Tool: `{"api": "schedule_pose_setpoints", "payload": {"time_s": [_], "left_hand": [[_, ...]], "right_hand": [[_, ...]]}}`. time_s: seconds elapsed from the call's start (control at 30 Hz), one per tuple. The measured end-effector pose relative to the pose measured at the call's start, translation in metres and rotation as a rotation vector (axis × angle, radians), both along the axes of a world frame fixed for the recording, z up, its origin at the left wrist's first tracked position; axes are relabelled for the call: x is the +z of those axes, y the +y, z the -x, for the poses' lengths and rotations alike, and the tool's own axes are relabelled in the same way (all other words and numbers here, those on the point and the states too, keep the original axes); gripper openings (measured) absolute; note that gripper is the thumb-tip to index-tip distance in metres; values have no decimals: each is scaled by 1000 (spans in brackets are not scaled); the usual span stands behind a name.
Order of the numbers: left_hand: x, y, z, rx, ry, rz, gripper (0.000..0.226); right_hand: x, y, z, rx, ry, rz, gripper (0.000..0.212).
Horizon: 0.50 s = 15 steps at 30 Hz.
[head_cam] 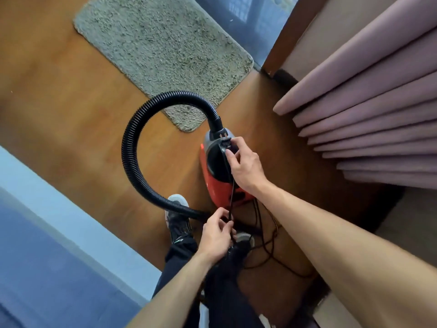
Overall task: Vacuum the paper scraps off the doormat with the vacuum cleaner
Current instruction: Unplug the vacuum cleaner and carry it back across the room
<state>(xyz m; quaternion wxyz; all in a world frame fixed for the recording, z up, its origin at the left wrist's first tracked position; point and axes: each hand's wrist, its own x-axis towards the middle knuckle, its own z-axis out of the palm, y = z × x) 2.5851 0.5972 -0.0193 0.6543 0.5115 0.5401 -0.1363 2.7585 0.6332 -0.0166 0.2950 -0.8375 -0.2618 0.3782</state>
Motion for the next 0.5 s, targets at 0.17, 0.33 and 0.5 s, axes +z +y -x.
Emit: {"api": "schedule_pose_setpoints", "payload": {"time_s": [0.17,0.33,0.5], "left_hand": [[-39,4,5,52,-7,7,21],[-69,10,-8,-6,-31,16,22],[-88,8,-20,-33,4,18,19]], "right_hand": [[-45,7,8,-4,-168,57,26],[-84,12,3,-37,-239,94,27],[-104,15,0,-55,-209,96,27]]}}
